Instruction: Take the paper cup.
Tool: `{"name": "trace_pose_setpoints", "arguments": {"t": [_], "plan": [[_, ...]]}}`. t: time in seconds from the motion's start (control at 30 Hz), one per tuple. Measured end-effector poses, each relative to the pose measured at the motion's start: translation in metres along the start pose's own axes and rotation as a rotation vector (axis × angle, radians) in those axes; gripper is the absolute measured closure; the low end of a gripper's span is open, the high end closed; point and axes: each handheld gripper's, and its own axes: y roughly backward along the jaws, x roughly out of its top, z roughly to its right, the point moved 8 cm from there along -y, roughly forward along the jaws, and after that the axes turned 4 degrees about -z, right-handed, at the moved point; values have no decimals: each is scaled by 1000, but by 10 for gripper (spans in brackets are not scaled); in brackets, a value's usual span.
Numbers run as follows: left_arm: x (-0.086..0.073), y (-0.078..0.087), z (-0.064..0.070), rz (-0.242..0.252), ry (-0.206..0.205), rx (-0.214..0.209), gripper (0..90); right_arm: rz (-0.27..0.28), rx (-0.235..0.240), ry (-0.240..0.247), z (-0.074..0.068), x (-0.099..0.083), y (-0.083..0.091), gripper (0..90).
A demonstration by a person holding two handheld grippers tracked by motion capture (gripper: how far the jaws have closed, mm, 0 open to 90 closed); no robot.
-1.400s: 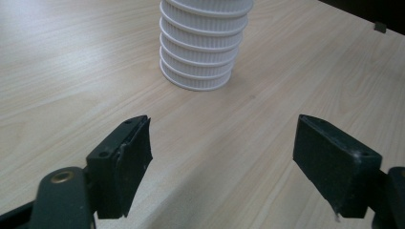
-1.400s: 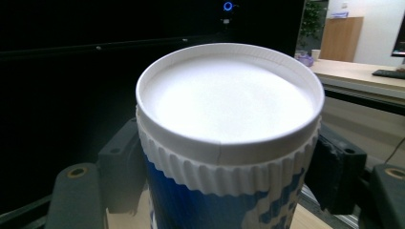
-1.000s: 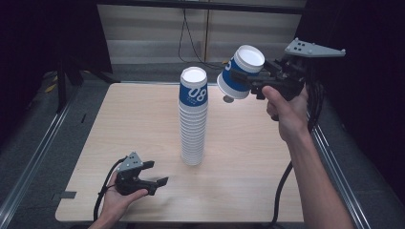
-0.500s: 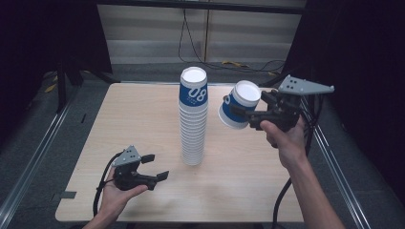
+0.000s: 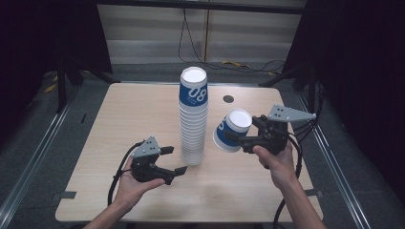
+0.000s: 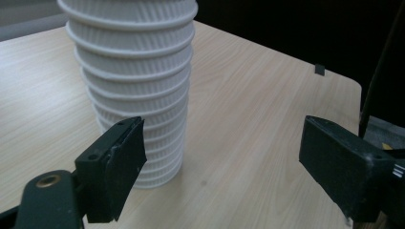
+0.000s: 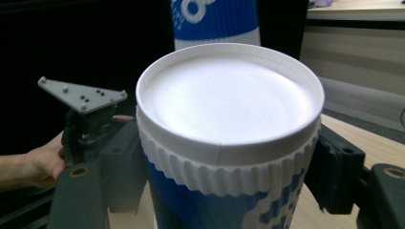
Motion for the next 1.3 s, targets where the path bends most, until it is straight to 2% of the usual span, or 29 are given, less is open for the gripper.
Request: {"name": "trace_pose_setpoints", "arguments": {"t": [0.17,0.2,0.4,0.47,0.6,0.7,0.87,1.13,1.3], "plan": [[-1,-7,7,12,8,-26,158,-7,30,-7,-6,-19,-9,266],[-2,-7,8,0,-1,-32,158,-16,35,-3,-6,-23,-12,266],[-6,-5,8,14,-1,-29,158,-30,65,-29,-10,-46,-26,267],[-7,-4,9,18,-8,-28,158,-18,73,-33,-11,-50,-28,268],[-6,-1,11,32,-29,-28,160,-28,95,-24,-14,-57,-32,268],[-5,-1,13,45,-30,-39,160,-34,114,-27,-18,-63,-36,268],[-8,0,14,35,-31,-49,159,-30,132,-35,-21,-71,-42,268],[-10,-3,22,37,-29,-103,156,-12,179,-51,-27,-78,-54,270],[-9,-5,26,41,-30,-121,156,-17,207,-55,-32,-83,-60,272]]}}
